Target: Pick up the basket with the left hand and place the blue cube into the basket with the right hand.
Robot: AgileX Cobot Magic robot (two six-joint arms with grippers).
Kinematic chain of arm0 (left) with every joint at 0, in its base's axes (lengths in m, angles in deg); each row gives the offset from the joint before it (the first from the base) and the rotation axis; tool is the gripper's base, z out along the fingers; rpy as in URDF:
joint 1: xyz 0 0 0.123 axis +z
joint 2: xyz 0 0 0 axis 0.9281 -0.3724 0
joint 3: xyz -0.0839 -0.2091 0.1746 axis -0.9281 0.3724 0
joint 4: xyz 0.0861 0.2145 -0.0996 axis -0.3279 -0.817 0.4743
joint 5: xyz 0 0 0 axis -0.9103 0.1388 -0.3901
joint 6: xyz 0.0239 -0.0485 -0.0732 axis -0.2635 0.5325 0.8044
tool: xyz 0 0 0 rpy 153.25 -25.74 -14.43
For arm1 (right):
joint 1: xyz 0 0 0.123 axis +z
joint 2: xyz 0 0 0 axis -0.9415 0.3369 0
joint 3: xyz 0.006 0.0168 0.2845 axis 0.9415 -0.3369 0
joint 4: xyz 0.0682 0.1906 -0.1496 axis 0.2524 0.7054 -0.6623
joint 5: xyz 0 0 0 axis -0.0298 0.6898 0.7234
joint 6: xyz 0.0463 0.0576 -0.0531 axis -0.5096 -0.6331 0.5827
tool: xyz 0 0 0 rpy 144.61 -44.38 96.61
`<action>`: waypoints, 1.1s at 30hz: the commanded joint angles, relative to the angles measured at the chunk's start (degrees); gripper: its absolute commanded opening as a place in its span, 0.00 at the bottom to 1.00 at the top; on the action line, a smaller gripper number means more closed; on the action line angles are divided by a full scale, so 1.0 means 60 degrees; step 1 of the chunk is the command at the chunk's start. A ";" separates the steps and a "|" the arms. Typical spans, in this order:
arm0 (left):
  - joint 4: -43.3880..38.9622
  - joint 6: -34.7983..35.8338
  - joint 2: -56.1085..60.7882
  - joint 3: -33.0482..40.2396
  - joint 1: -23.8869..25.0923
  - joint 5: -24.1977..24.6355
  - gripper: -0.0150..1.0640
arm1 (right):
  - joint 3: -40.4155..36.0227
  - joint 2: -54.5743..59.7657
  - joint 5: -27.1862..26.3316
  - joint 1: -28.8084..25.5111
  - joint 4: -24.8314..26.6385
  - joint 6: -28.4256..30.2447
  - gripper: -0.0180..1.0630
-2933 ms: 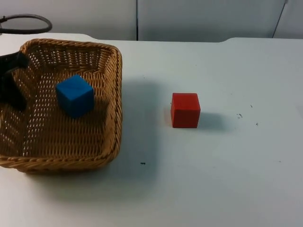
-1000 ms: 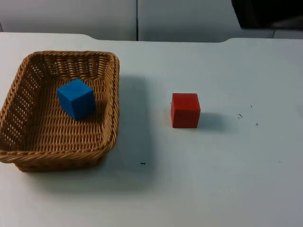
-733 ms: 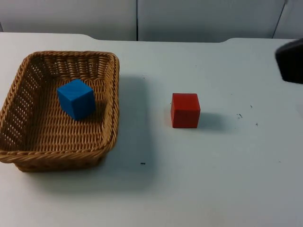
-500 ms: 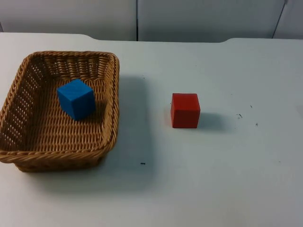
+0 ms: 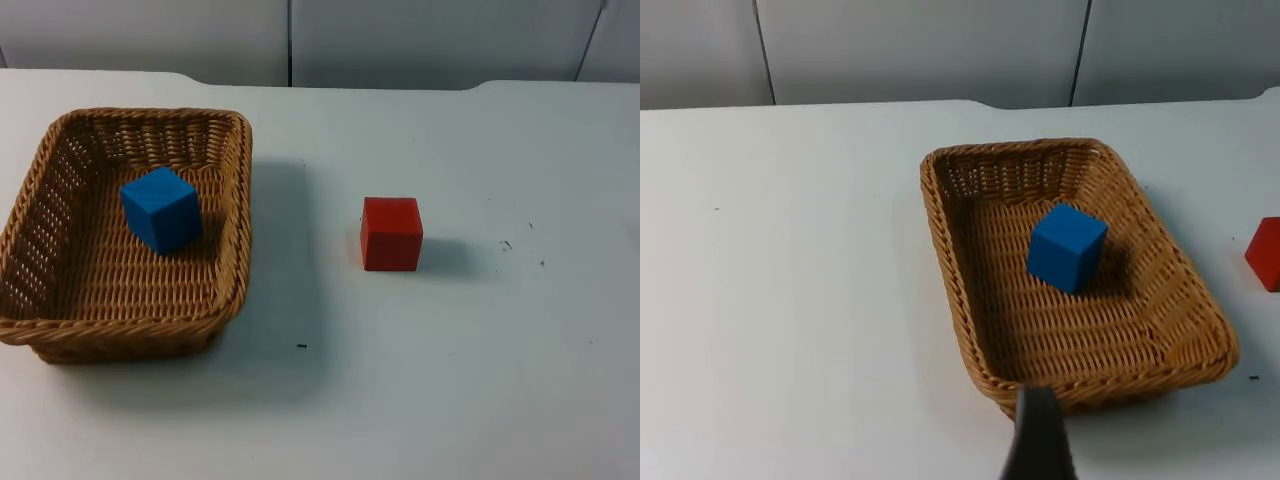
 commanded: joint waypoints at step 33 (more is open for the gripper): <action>-0.1276 0.0675 0.0056 0.0359 -0.0416 0.0125 0.91 | 0.0232 -0.4217 0.2990 0.0028 0.1152 0.0784 0.74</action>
